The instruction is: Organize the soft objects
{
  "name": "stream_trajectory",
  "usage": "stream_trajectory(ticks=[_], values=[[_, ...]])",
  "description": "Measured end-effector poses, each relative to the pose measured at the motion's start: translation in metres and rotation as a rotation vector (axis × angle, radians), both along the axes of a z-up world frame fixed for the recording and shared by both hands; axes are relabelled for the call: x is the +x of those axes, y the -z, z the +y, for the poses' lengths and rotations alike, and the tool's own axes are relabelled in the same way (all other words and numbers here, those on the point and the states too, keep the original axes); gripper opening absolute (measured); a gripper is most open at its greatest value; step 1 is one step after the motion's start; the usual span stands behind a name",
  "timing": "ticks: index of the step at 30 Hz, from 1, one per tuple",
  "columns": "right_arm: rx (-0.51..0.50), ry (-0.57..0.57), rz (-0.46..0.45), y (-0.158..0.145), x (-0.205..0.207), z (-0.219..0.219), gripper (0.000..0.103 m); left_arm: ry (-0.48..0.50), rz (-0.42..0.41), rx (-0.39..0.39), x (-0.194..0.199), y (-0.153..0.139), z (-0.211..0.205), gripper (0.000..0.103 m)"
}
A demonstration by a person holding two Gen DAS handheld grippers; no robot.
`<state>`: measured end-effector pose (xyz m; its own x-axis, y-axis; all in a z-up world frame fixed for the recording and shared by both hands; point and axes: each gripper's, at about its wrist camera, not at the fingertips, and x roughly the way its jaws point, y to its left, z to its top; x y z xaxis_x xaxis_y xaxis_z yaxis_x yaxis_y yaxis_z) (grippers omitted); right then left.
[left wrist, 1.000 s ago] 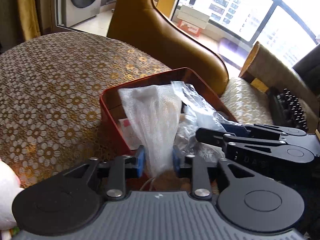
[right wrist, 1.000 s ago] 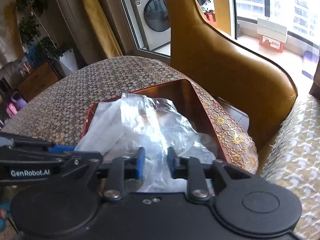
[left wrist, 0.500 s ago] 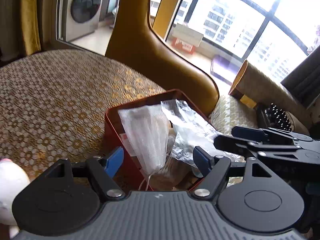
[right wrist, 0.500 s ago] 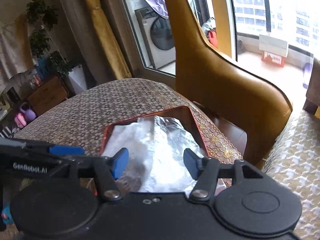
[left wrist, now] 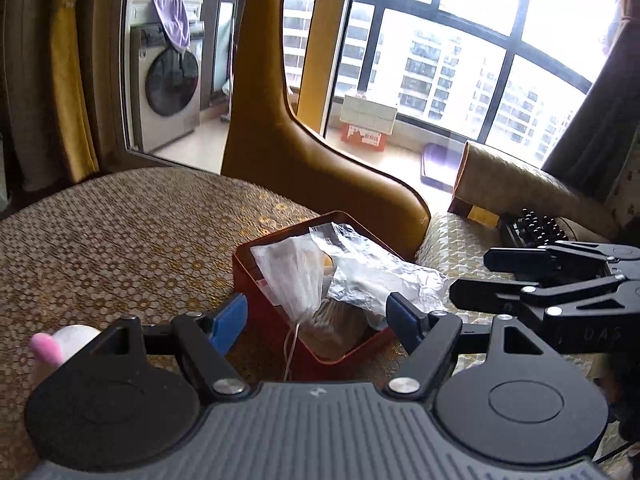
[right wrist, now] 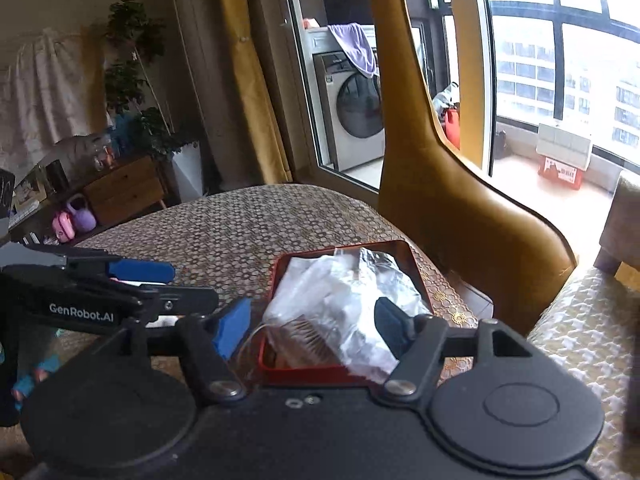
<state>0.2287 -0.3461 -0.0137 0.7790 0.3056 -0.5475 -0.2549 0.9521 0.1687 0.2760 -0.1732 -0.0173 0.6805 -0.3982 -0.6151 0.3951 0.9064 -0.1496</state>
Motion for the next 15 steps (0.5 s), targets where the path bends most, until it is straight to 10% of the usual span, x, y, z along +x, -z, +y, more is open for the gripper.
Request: stream_trajectory(ticks=[15], values=[[0.027,0.004,-0.071,-0.009,-0.064,0.014,0.08,-0.008,-0.093,-0.027,-0.07,-0.01,0.023,0.088]])
